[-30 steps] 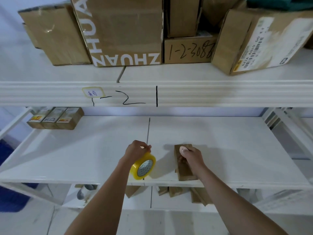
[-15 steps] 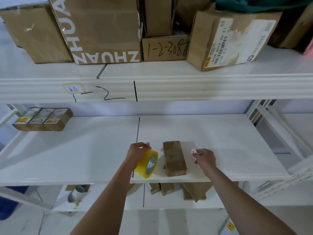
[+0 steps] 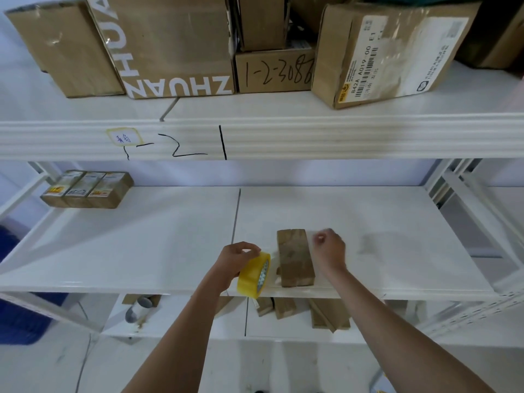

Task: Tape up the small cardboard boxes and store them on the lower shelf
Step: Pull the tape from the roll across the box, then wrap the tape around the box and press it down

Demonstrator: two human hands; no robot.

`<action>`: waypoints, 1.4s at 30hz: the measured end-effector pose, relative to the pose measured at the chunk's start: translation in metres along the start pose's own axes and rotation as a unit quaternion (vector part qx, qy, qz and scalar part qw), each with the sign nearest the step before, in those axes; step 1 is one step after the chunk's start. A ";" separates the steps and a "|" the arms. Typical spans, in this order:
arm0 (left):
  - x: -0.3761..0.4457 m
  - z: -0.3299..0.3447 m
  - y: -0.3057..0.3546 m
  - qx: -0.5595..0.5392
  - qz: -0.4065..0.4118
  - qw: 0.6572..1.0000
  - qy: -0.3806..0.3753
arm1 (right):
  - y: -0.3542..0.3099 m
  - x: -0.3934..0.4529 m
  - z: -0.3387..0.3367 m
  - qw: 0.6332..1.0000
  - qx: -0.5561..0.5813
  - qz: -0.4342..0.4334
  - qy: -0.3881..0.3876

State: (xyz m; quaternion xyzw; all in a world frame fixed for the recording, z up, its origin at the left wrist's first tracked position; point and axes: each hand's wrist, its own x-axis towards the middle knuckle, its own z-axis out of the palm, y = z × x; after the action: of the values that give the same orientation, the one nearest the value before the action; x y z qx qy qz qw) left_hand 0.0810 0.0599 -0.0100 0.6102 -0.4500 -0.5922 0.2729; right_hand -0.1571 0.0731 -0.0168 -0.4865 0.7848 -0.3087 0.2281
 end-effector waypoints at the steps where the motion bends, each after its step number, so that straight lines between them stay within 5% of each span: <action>1: -0.002 -0.001 -0.002 0.006 0.009 1.000 -0.015 | -0.016 -0.002 0.003 0.997 0.029 -0.028 -0.058; 4: -0.006 -0.007 -0.008 0.000 0.029 0.999 -0.045 | -0.053 -0.011 0.014 0.967 0.024 -0.100 -0.232; 6: -0.009 -0.011 -0.009 -0.010 0.038 0.998 -0.055 | -0.067 -0.017 0.022 0.953 -0.011 -0.130 -0.272; 18: -0.021 -0.040 -0.032 -0.003 -0.032 0.982 -0.185 | -0.097 -0.042 0.045 0.958 -0.065 -0.143 -0.238; 25: -0.025 -0.048 -0.050 0.060 -0.029 0.979 -0.194 | -0.100 -0.057 0.052 0.948 -0.097 -0.141 -0.267; 42: -0.018 -0.047 -0.104 -0.030 -0.109 0.981 -0.159 | -0.092 -0.083 0.072 0.954 -0.095 -0.119 -0.257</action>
State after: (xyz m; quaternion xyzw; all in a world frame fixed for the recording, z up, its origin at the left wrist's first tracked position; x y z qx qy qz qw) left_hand 0.1521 0.1126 -0.0846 0.5451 -0.4004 -0.7212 0.1498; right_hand -0.0176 0.0984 0.0023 -0.6587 0.6619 -0.1219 0.3364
